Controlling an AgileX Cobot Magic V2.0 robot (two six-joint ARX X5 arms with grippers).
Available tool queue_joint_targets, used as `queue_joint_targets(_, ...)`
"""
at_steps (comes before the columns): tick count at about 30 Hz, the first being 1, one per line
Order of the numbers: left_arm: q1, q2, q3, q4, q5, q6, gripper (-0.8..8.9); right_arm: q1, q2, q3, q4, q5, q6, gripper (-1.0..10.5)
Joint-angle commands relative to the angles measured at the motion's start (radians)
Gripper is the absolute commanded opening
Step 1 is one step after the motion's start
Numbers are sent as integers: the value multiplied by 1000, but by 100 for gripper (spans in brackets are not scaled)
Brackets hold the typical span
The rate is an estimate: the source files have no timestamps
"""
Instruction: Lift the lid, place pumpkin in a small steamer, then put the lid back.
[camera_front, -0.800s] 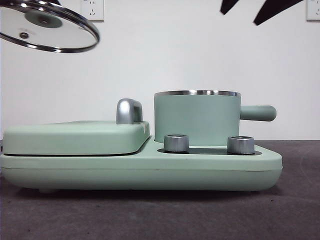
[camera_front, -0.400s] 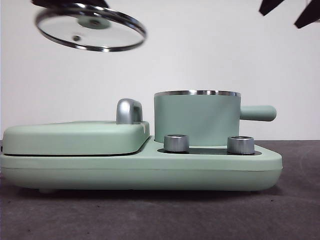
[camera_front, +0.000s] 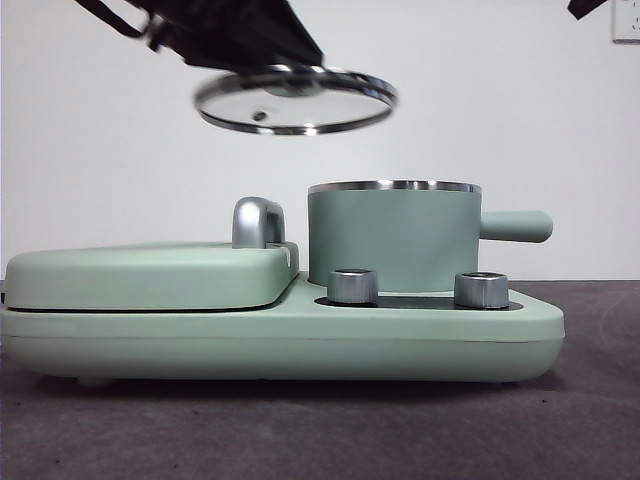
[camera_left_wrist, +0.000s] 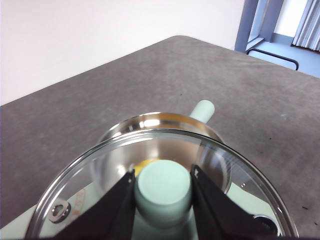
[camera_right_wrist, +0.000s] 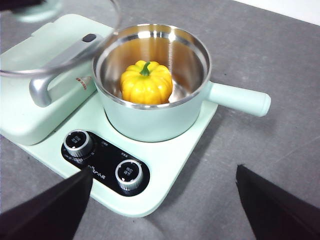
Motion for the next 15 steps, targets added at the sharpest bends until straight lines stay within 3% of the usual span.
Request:
queue_joint_targets(1, -23, 56, 37, 87, 1, -3, 11, 6, 3, 4, -13, 5, 15, 440)
queue_joint_targets(15, -51, 296, 230, 134, 2, 6, 11, 6, 5, 4, -42, 4, 15, 440)
